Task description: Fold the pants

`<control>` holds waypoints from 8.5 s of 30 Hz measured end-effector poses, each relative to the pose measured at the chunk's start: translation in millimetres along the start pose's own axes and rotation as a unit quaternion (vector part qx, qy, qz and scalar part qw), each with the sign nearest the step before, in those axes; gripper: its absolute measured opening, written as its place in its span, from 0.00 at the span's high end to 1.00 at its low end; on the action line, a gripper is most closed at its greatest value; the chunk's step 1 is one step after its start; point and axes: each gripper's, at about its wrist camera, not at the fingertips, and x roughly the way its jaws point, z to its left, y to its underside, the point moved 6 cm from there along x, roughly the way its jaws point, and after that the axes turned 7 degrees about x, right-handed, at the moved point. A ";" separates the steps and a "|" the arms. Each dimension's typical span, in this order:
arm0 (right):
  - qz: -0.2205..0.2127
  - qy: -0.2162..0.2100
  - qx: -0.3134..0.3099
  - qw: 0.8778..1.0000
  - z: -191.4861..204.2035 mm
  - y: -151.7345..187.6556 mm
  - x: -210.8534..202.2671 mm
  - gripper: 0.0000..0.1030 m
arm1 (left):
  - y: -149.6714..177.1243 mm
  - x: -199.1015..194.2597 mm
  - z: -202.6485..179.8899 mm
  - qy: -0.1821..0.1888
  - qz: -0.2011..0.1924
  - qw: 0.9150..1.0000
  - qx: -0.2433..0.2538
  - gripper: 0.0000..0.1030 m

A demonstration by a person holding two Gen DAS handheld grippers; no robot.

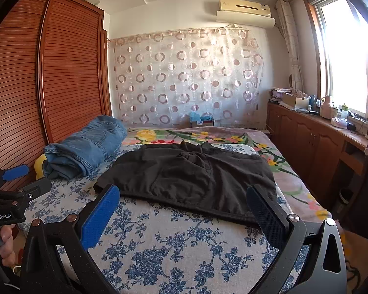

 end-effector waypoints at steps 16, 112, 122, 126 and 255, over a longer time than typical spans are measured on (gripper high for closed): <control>0.003 -0.001 0.004 1.000 -0.8 0.5 4.6 0.00 | -1.2 -1.8 -0.4 0.002 -0.004 1.000 0.002 0.00; 0.141 0.084 -0.002 0.986 -60.3 -12.0 41.6 0.16 | 24.5 146.3 7.5 0.072 0.160 0.976 0.131 0.26; 0.149 0.084 -0.009 0.985 -65.1 -15.7 49.4 0.26 | 20.3 168.2 13.2 0.061 0.175 0.973 0.140 0.44; 0.154 0.092 -0.016 0.984 -72.9 -18.1 52.9 0.29 | 16.0 170.6 12.5 0.060 0.172 0.973 0.139 0.44; 0.182 -0.034 -0.060 0.981 26.1 -24.2 142.4 0.57 | -30.7 247.1 12.2 0.116 0.205 0.969 0.070 0.96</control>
